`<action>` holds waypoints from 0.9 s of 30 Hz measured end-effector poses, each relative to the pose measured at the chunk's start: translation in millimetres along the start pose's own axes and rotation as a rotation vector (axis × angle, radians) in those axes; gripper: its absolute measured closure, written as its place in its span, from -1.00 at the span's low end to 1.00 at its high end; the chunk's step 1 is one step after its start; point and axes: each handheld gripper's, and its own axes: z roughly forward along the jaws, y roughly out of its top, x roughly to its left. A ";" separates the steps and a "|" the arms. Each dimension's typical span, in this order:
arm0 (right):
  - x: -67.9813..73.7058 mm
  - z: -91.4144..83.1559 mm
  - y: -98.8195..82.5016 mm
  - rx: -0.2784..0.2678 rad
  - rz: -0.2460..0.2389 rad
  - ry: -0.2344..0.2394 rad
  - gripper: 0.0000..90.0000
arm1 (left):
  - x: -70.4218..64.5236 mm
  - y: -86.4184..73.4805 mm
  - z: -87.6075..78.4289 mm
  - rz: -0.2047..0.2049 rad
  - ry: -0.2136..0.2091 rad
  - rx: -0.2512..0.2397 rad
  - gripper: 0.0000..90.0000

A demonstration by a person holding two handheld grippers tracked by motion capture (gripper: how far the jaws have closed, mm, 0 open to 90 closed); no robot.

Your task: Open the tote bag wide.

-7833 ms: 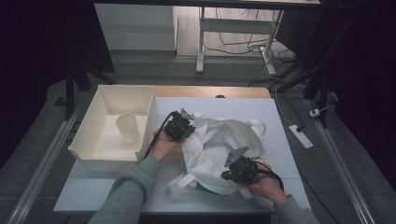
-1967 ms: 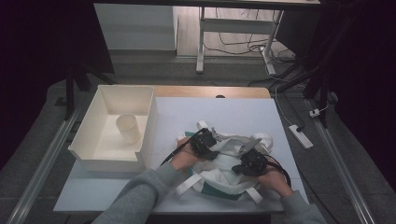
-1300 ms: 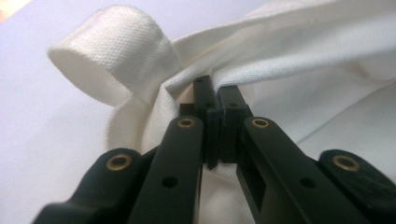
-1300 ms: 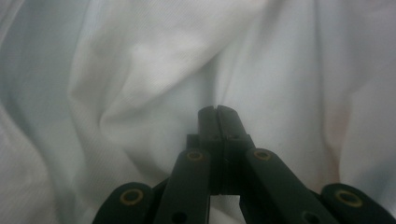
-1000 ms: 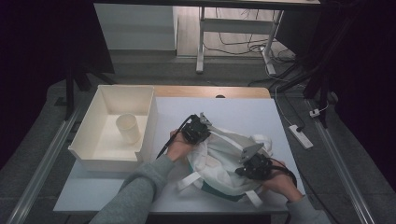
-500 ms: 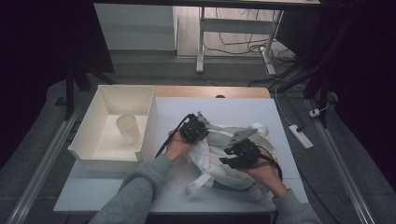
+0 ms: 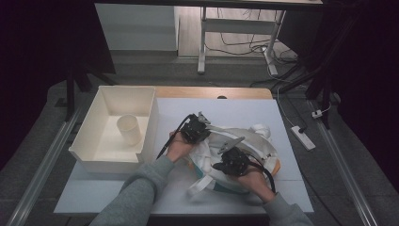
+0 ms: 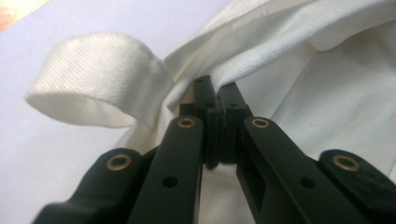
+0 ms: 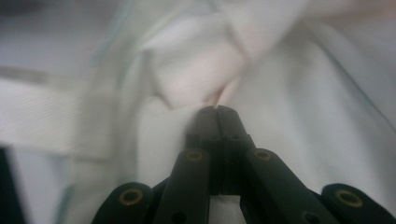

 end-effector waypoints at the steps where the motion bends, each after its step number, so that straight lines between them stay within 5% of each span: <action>1: 5.5 -5.0 0.9 -0.011 -0.008 0.016 1.00 | -0.4 0.2 -0.7 0.000 0.001 0.000 0.96; 6: 28.5 -19.7 2.1 -0.016 -0.059 0.055 1.00 | -1.6 0.4 -1.6 0.005 -0.026 0.009 0.96; 12: 30.2 8.7 -11.6 0.055 -0.006 0.119 1.00 | 0.8 -4.7 7.2 -0.006 -0.029 0.046 0.96; 27: 39.9 2.1 -19.3 0.026 -0.053 0.101 0.99 | 2.5 -4.2 5.2 -0.014 -0.041 0.032 0.96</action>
